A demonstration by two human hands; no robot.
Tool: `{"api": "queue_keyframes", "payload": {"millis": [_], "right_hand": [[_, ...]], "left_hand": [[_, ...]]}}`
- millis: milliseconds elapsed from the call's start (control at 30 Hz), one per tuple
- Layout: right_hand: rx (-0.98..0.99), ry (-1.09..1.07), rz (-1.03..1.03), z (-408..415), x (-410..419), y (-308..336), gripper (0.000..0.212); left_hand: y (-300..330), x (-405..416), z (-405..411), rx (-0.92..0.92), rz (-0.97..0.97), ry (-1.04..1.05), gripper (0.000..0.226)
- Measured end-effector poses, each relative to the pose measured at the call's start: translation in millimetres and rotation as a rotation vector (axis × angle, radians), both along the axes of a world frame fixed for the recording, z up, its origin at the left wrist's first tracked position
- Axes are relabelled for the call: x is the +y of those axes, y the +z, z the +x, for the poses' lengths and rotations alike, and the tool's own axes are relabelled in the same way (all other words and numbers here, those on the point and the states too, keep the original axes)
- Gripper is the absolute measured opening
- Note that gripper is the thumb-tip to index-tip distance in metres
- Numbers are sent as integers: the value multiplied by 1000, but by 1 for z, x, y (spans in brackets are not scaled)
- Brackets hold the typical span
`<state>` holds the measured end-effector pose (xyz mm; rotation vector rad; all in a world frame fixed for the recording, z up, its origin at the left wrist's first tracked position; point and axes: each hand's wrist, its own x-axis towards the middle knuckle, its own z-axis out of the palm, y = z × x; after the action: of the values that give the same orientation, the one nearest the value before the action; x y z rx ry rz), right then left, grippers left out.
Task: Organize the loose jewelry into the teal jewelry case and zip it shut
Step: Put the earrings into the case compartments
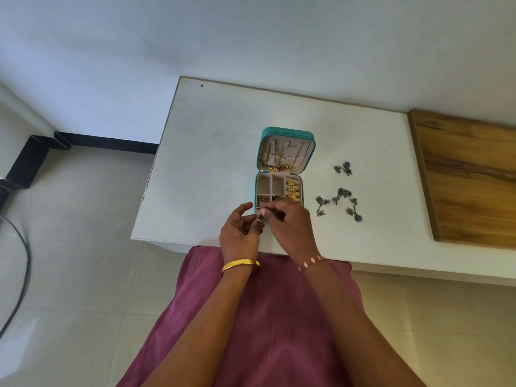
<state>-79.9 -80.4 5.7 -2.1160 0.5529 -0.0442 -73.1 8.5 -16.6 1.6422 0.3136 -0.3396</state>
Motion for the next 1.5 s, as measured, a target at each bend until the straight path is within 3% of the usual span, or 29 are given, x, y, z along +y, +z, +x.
{"api": "queue_keyframes", "payload": {"millis": [333,733,967,1200,1500], "right_hand": [[14,-74,17,-8,-6,1,21],[49,-18,-6,27,-13,0,14],[77,66,-79,31,-12,-5,18],[-83,-138,-65,4,-34,-6,17],[37,-436,-199,-51,-77,-34,18]], "left_hand": [[7,-3,-6,-110,99,-145,52],[-3,-2,1,-59,111,70,26],[-2,-2,1,-43,118,66,24],[10,-2,-7,-42,90,11,23],[22,-45,-30,-9,51,-237,24]]}}
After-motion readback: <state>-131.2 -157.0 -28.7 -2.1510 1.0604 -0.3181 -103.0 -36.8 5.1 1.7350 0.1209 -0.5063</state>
